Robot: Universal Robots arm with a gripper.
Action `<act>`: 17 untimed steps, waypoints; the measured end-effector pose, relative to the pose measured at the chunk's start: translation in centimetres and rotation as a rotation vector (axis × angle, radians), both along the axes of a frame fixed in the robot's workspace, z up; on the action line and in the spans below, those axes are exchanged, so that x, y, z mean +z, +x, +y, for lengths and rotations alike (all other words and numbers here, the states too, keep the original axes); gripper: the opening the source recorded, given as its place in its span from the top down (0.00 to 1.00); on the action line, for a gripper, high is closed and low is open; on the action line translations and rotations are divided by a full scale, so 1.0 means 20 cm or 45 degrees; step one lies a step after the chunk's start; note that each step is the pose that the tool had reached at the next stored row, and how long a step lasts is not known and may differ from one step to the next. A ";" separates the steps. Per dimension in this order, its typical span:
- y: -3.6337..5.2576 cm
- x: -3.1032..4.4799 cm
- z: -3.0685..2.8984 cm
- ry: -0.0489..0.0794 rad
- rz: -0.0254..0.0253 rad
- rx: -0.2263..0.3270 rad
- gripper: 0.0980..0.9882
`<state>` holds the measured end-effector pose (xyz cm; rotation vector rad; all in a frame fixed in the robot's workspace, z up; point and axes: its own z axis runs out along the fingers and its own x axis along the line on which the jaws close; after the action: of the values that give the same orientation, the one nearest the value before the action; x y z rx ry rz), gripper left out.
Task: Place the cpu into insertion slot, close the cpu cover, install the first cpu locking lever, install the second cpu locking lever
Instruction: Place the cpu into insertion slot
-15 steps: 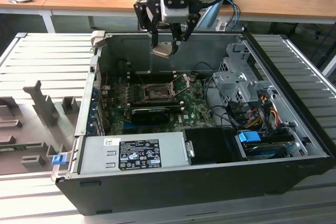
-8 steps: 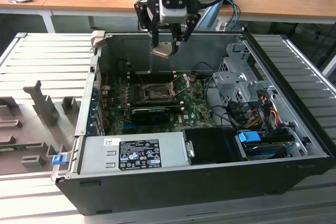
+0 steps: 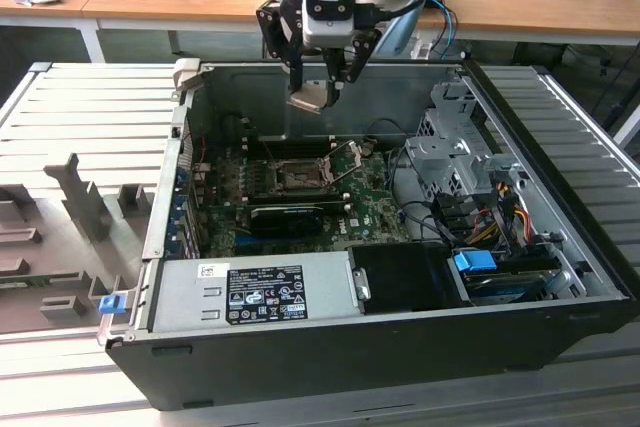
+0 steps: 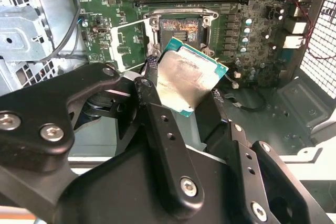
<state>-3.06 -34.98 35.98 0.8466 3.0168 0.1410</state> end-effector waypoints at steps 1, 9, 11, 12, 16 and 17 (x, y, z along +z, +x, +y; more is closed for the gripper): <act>0.000 -0.002 0.000 0.000 0.0000 0.000 0.52; 0.000 -0.016 0.000 -0.001 -0.0001 -0.029 0.52; 0.000 -0.016 0.000 -0.001 0.0000 -0.050 0.52; 0.000 -0.016 0.000 -0.001 -0.0001 -0.062 0.52; 0.000 -0.016 0.000 -0.001 0.0000 -0.103 0.52; 0.000 -0.017 0.000 -0.001 -0.0001 -0.113 0.52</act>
<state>-3.06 -34.98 35.65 0.9785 2.9723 0.1392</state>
